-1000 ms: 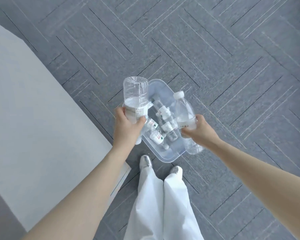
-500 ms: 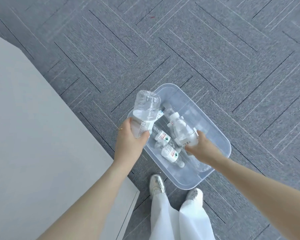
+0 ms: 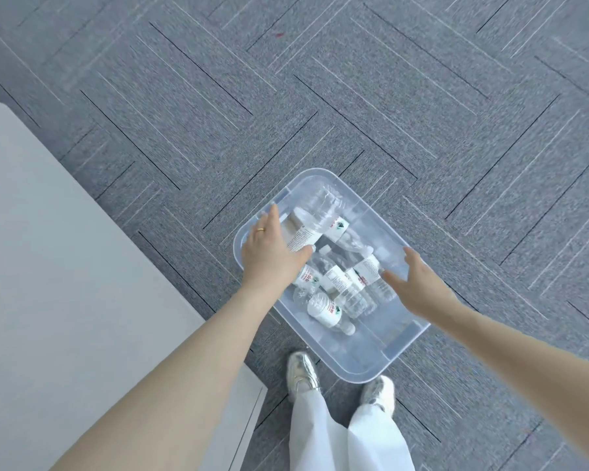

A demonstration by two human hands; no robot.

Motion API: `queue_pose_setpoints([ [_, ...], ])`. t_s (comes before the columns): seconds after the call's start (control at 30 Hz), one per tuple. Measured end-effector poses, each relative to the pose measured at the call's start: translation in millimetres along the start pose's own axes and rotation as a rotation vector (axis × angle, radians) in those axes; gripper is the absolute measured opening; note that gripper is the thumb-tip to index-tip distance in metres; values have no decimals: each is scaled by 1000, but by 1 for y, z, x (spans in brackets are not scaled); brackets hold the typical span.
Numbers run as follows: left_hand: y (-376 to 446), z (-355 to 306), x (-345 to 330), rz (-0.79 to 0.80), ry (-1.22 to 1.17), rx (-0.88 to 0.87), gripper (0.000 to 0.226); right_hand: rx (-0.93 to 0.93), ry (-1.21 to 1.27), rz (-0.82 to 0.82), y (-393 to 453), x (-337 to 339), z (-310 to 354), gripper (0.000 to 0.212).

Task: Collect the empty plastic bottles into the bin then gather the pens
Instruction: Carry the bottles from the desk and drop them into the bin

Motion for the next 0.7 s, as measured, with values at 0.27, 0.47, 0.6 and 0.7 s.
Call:
queue_pose_setpoints([
  [0.27, -1, 2, 7, 30, -15, -2, 74, 35, -11, -23, -10, 14, 6, 68],
  [0.47, -20, 14, 29, 81, -44, 45, 66, 150, -72, -79, -28, 39, 50, 60],
  [0.6, -38, 5, 62, 81, -52, 39, 61, 277, -58, -175, -47, 78, 93, 52],
  [0.7, -54, -5, 94, 78, -78, 17, 57, 370, -23, -286, -69, 118, 131, 46],
])
Point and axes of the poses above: each hand's wrist, its own y-axis towards the middle knuckle, its own x-axis out of the back of the hand, z = x × y, the point moved 4 cm from there along y, towards the middle knuckle, and after that the axes turned 10 degrees about x, right-handed, at the moved point
